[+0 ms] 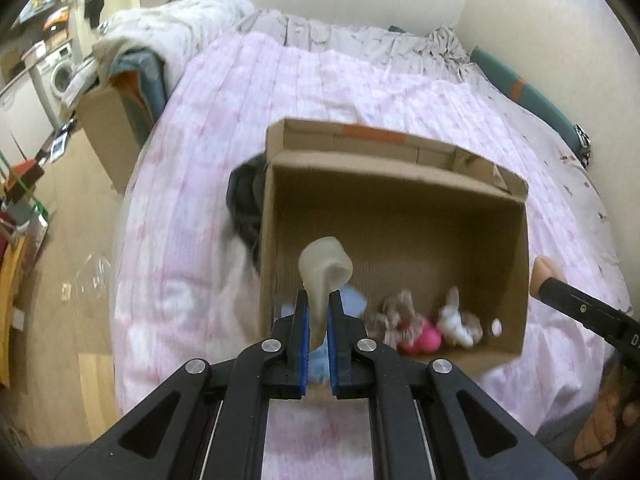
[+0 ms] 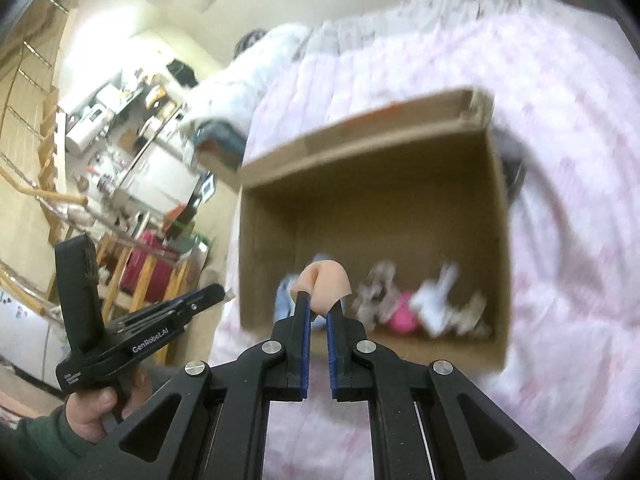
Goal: Organize soft objects
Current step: 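Carry the cream piece and tan tube over the box and lower them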
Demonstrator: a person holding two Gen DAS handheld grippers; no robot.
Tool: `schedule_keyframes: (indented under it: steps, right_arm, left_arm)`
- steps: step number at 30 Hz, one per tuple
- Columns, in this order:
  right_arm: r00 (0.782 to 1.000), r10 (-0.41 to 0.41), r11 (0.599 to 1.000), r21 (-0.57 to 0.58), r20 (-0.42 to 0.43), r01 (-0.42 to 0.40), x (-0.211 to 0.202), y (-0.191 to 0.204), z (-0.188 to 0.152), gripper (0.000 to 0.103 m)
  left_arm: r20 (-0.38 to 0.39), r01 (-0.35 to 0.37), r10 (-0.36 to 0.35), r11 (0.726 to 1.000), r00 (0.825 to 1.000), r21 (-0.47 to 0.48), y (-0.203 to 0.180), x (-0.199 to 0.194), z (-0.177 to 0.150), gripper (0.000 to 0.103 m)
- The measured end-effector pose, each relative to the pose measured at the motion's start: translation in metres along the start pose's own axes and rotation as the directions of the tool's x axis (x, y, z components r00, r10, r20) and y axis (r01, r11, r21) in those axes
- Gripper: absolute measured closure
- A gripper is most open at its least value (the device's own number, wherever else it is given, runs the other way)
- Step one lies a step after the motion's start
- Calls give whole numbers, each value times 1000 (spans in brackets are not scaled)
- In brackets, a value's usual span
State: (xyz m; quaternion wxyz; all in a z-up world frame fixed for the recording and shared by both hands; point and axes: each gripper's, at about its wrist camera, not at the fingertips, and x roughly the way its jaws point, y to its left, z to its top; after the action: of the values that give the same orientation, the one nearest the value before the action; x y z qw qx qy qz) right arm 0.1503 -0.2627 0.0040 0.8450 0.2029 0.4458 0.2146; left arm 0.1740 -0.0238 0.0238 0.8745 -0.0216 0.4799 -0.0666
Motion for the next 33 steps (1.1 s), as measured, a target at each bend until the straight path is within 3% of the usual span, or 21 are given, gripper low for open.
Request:
schedule_keyframes:
  steps: [2,4,6,11,14,19,33]
  right_arm:
    - [1000,-16,1000,4,20,16,0,-6,10,94]
    - [999,-24,1000,14,38,23,1,-15,15,94]
    - [998,26,999,37,52,-28,1,-26,15,94]
    - [1000,8,996,87,24,-10,20,-44,1,94]
    - [999,-38,998,59,4,38,30,-42,-3,94]
    - [992,-118,993,14,-46,119,48,-41,-7,94]
    - [987,-154,987,41,-52,157,55,-46,-2,93]
  left_arm:
    - [7,5,-5,1000,1000,4,-2,7,6,96]
    - [17,54,-54,999,998,1,-3,18,8,96]
    - [17,83,-83,997,996,12,-5,27,4,96]
    - [-23,23,-22,999,999,41,-13,53,-4,96]
    - [-55,76,-76,997,996,-2,-9,61,-5,96]
    - [-17,43,-42,999,999,25,-11,56,-6,95]
    - [-45,36,-34,999,998,33,-14,65,-11,94]
